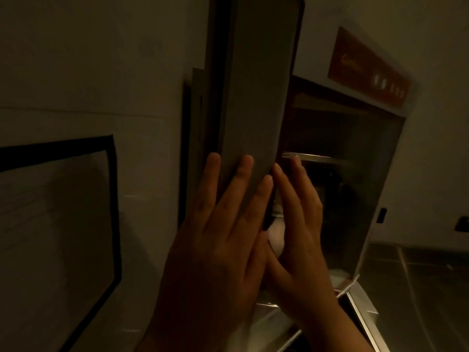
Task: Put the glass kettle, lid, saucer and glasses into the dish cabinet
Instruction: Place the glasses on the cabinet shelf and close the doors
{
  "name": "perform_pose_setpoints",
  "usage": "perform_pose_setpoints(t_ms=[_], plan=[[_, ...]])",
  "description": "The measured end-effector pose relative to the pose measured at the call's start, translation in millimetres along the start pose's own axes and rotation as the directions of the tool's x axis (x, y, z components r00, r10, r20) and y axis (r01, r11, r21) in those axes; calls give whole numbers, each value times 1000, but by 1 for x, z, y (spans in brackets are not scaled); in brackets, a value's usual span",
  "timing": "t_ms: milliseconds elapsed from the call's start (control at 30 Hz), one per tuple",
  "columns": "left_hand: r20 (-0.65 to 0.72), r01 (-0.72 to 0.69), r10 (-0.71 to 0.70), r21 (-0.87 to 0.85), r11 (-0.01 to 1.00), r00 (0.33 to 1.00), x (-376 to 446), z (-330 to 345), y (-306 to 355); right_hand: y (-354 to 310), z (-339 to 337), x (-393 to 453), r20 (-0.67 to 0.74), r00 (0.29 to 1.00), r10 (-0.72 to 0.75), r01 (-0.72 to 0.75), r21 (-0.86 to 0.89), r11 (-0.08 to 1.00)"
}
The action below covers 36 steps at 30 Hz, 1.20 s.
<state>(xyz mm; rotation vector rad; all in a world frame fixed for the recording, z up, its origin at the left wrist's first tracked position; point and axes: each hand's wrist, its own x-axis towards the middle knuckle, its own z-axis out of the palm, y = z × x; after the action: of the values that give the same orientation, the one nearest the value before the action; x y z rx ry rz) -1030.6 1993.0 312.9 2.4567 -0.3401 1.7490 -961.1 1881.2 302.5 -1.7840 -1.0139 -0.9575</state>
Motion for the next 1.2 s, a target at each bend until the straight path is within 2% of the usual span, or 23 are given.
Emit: perform_pose_setpoints(t_ms=[167, 367, 567, 1000, 1100, 1200], plan=[[-3, 121, -123, 206, 971, 992, -1, 37, -15, 25, 14, 1, 88, 996, -8, 23, -170, 985], [78, 185, -229, 372, 910, 970, -5, 83, -37, 66, 28, -2, 214, 974, 72, -2, -308, 952], [212, 141, -226, 355, 924, 951, -9, 131, -56, 117, 42, -7, 312, 931, 187, -30, -445, 895], [527, 164, -320, 320, 933, 788, -34, 246, -105, 216, 72, -8, 427, 815, 392, -41, -633, 773], [558, 184, -337, 313, 932, 758, -37, 264, -111, 232, 75, -8, 454, 789, 413, 34, -705, 708], [528, 209, -335, 285, 936, 781, -40, 270, -112, 239, 76, -9, 461, 790, 404, 87, -737, 671]])
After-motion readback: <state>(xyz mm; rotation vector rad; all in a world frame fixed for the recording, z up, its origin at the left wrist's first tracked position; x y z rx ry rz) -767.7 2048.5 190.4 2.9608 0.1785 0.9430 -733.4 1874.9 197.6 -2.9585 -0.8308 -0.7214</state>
